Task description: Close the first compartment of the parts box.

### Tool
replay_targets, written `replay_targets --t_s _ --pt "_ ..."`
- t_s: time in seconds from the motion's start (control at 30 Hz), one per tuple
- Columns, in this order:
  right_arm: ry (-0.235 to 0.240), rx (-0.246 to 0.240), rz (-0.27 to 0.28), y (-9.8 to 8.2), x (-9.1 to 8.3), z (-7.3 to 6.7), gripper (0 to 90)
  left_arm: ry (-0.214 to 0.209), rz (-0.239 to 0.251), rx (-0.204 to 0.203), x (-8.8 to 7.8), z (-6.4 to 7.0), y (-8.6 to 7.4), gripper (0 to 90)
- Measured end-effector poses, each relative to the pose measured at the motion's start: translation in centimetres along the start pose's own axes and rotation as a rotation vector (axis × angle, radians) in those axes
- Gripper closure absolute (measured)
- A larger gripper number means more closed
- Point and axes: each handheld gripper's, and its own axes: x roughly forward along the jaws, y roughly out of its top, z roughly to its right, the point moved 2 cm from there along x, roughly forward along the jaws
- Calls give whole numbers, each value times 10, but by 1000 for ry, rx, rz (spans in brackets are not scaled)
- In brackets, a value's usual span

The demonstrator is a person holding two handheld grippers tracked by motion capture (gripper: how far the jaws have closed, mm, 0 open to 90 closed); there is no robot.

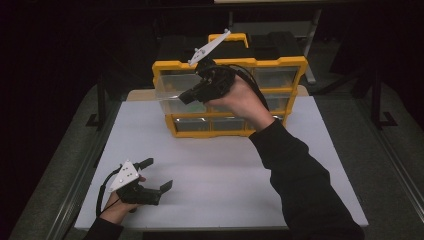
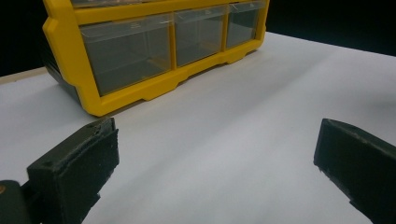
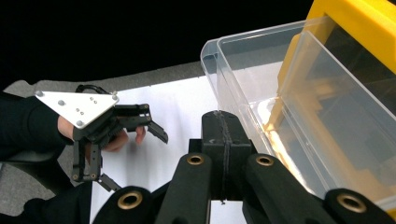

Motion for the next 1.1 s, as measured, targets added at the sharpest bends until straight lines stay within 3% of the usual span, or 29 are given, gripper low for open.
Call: replay_targets --t_s 0.27,0.47,0.6,0.93,0.97,1.1 --pt "-16 -2 11 4 3 9 896 5 -5 -2 -2 0 -2 0" --pt "-31 34 10 4 3 17 896 6 -6 -21 -2 1 -1 0" --pt "-49 32 24 6 6 25 896 0 -13 -12 -2 0 -2 0" --pt "-79 82 49 10 14 42 896 1 -12 -20 -4 0 -3 0" --pt "-85 70 55 10 15 45 896 -1 -5 -27 -3 0 -2 0" --pt "-104 98 67 11 16 48 896 -2 -8 -13 -3 1 -2 0"
